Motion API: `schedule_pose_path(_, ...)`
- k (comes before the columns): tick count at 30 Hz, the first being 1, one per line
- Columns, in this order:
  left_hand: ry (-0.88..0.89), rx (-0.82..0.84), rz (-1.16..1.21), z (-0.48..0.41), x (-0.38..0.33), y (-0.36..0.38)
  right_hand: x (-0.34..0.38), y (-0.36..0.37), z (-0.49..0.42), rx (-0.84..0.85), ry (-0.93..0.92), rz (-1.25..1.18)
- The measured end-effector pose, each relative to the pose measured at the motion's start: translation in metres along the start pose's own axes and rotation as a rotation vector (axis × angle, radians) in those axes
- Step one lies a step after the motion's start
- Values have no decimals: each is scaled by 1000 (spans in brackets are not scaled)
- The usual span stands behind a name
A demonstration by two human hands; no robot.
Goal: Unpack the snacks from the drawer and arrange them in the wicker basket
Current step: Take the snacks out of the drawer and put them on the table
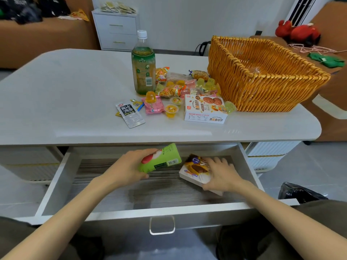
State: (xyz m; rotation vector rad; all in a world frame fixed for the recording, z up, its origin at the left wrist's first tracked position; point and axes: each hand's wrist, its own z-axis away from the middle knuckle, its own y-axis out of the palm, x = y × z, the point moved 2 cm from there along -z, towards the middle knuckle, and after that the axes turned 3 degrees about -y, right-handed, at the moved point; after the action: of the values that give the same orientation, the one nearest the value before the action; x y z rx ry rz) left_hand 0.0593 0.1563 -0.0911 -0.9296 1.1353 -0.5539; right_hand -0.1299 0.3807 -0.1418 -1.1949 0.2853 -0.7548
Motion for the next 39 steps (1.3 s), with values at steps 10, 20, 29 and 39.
schedule_pose_path(10,34,-218,-59,-12,-25,-85,21,-108,59,-146,-246,-282)
schedule_pose_path(20,-43,-224,-130,-67,-17,-89,21,-143,32,-332,-353,-245)
schedule_pose_path(29,-45,-343,-229,-88,-21,-77,29,-128,-29,-432,-301,104)
schedule_pose_path(39,-185,-288,-374,-146,-26,-85,26,-146,-84,-540,-323,-15)
